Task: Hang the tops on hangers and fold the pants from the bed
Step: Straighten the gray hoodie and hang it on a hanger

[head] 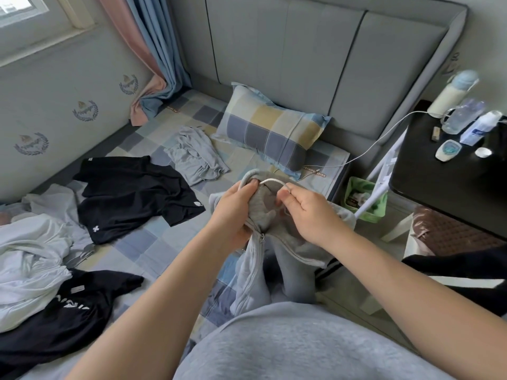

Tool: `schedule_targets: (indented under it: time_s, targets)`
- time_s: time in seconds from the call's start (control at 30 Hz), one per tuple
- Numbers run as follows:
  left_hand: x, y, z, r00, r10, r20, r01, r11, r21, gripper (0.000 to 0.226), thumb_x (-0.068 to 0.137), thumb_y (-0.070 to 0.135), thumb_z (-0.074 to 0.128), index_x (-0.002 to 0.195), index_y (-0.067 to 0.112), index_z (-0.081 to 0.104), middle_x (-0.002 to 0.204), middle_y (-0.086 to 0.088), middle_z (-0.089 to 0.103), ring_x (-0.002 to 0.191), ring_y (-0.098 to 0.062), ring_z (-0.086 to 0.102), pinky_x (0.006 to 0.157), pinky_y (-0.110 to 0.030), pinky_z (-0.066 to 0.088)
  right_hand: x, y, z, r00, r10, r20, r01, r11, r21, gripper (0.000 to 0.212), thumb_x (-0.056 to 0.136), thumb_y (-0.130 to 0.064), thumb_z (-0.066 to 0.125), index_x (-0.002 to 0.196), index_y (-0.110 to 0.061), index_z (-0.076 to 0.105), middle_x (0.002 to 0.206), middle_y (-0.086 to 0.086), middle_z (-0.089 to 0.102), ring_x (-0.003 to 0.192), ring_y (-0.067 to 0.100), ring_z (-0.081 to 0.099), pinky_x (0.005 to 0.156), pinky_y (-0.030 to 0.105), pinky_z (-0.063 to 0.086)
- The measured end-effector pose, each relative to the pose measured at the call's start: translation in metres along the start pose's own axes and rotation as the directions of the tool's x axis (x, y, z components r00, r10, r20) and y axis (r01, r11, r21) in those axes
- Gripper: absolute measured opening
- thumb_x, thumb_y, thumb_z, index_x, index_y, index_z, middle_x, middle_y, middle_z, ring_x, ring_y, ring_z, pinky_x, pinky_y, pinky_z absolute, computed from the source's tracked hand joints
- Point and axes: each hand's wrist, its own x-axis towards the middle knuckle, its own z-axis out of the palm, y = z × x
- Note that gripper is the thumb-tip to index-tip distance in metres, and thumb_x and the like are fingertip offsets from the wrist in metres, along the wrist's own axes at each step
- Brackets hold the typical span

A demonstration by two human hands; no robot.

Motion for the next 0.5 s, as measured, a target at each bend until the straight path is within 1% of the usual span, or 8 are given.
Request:
schedule_targets:
  time_s: [0.07, 0.17, 0.2, 0.27, 0.3, 0.37, 0.43, 0.5]
  targets:
    - [0.000, 0.000, -0.001, 1.000, 0.015, 0.015, -0.015, 1.000, 0.021, 0.022, 0.104, 0.017, 0.051, 0.113, 0.006, 0.068, 0.106, -0.022, 0.074, 0.090, -0.031, 0.073, 0.071, -0.039, 0.062, 0.004, -0.002, -0.004, 0.998, 0.052, 0.032, -0.053, 0.998, 0.016, 0.045, 0.105, -0.046, 0.039, 0.122, -0.012, 0.062, 0.098, -0.012, 0.059, 0.105, 0.022, 0.062, 0.089, 0.029, 0.041]
    - [0.001, -0.001, -0.002, 0.999, 0.039, 0.025, -0.041, 0.996, 0.083, 0.024, 0.104, 0.017, 0.050, 0.115, 0.004, 0.067, 0.111, -0.024, 0.072, 0.094, -0.032, 0.072, 0.080, -0.042, 0.061, 0.012, -0.002, -0.007, 0.977, 0.139, 0.165, -0.141, 0.990, 0.005, 0.026, 0.102, -0.047, 0.049, 0.109, -0.024, 0.057, 0.094, -0.005, 0.068, 0.090, 0.017, 0.065, 0.083, 0.036, 0.050]
    - [0.001, -0.001, -0.001, 0.999, 0.054, 0.007, -0.055, 0.992, 0.117, 0.023, 0.104, 0.016, 0.051, 0.116, 0.003, 0.067, 0.112, -0.025, 0.071, 0.093, -0.031, 0.071, 0.082, -0.044, 0.060, 0.014, -0.002, -0.009, 0.961, 0.178, 0.212, -0.176, 0.984, -0.025, 0.022, 0.100, -0.046, 0.054, 0.106, -0.026, 0.058, 0.092, -0.003, 0.069, 0.086, 0.016, 0.066, 0.080, 0.035, 0.052]
    - [0.004, -0.001, -0.003, 0.987, 0.155, -0.051, -0.136, 0.952, 0.273, 0.019, 0.100, 0.014, 0.056, 0.110, 0.003, 0.068, 0.110, -0.026, 0.070, 0.090, -0.028, 0.068, 0.085, -0.048, 0.058, 0.018, -0.003, -0.013, 0.940, 0.218, 0.261, -0.196, 0.975, -0.110, 0.019, 0.098, -0.040, 0.059, 0.091, -0.023, 0.062, 0.073, -0.003, 0.069, 0.065, 0.009, 0.063, 0.063, 0.028, 0.050]
    - [0.005, 0.001, -0.005, 0.967, 0.245, -0.065, -0.201, 0.898, 0.392, 0.015, 0.097, 0.013, 0.060, 0.103, 0.004, 0.070, 0.104, -0.024, 0.071, 0.086, -0.025, 0.066, 0.083, -0.049, 0.057, 0.021, -0.005, -0.018, 0.940, 0.228, 0.253, -0.200, 0.971, -0.131, 0.022, 0.098, -0.036, 0.059, 0.083, -0.020, 0.063, 0.064, -0.002, 0.065, 0.053, 0.006, 0.057, 0.055, 0.025, 0.044]
    - [0.007, 0.007, -0.010, 0.922, 0.386, -0.005, -0.309, 0.746, 0.590, 0.010, 0.088, 0.015, 0.073, 0.091, 0.006, 0.070, 0.085, -0.016, 0.070, 0.076, -0.018, 0.063, 0.071, -0.043, 0.054, 0.026, -0.010, -0.027, 0.953, 0.227, 0.202, -0.208, 0.972, -0.110, 0.029, 0.098, -0.027, 0.059, 0.072, -0.014, 0.063, 0.059, 0.003, 0.055, 0.046, 0.009, 0.046, 0.053, 0.025, 0.036]
    - [0.008, 0.015, -0.014, 0.905, 0.418, 0.086, -0.334, 0.570, 0.750, 0.014, 0.080, 0.020, 0.081, 0.085, 0.016, 0.069, 0.077, -0.005, 0.069, 0.069, -0.015, 0.063, 0.063, -0.028, 0.050, 0.029, -0.017, -0.035, 0.966, 0.196, 0.167, -0.185, 0.980, -0.080, 0.028, 0.096, -0.024, 0.060, 0.077, -0.004, 0.065, 0.061, 0.008, 0.049, 0.052, 0.016, 0.043, 0.056, 0.029, 0.033]
    - [0.012, 0.021, -0.015, 0.882, 0.460, 0.103, -0.314, 0.411, 0.855, 0.020, 0.084, 0.017, 0.077, 0.076, 0.027, 0.062, 0.068, 0.005, 0.064, 0.064, -0.013, 0.060, 0.052, -0.016, 0.042, 0.027, -0.024, -0.039, 0.977, 0.153, 0.151, -0.146, 0.988, -0.058, 0.025, 0.097, -0.024, 0.058, 0.085, -0.005, 0.068, 0.059, 0.005, 0.050, 0.052, 0.015, 0.043, 0.054, 0.029, 0.033]
